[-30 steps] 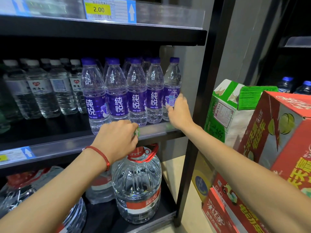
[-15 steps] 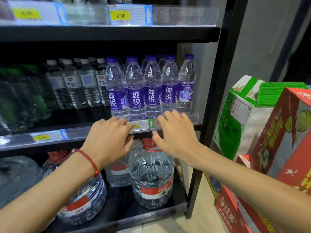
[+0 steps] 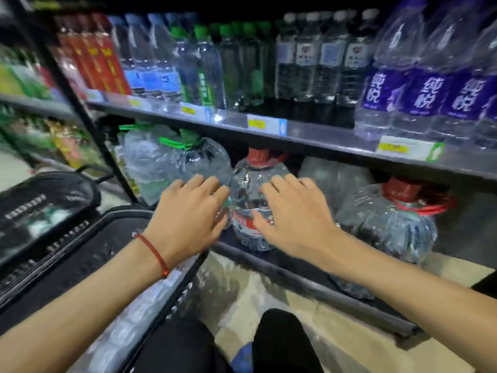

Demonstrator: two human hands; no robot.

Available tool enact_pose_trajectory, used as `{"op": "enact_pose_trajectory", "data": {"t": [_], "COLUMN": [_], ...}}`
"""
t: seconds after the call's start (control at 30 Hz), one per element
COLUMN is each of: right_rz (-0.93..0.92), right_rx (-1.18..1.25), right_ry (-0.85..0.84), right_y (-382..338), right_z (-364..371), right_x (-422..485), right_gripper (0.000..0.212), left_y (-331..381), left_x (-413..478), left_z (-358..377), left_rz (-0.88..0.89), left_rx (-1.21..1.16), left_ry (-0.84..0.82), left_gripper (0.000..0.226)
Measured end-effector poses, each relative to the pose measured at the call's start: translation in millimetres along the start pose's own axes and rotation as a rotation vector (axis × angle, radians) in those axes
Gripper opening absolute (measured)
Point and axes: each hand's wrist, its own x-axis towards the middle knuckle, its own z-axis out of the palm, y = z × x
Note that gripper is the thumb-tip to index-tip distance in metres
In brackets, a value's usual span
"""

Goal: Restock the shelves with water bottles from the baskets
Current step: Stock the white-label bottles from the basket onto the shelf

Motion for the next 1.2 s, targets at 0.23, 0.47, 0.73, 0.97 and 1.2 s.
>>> {"op": "enact_pose_trajectory", "data": {"t": [0.23, 0.47, 0.73, 0.97, 1.2], "right_rz": [-0.275, -0.431, -0.478, -0.393, -0.309], "right_rx": [0.095, 0.174, 0.218, 0.064, -0.167], "right_ry": [-0.088, -0.139, -0.631, -1.21, -1.43], "right_y": [-101.1, -176.8, -252.3, -305.2, -302.5], "right_z": [51.1, 111.2, 195.4, 315.7, 387.9], "right_x": [20.9, 48.6, 98.2, 142.7, 131.4], "right_gripper": [0.045, 0.036, 0.036, 0.059, 0.104], "left_y": [-53.1, -91.0, -118.0, -121.9, -121.8], "left_x": [-111.0, -184.9, -238.8, -271.4, -293.1], "left_z": [18.9, 75.9, 135.5, 179.9, 209.8], "left_rz": [-0.156, -0.271, -0.412, -0.497, -0.535], "left_rx": [0.078, 0.055, 0.01, -0.065, -0.137], "left_ry": [-0.154, -0.329, -0.384, -0.393, -0.371], "left_gripper": [0.032, 0.03, 0.02, 0.018, 0.019]}}
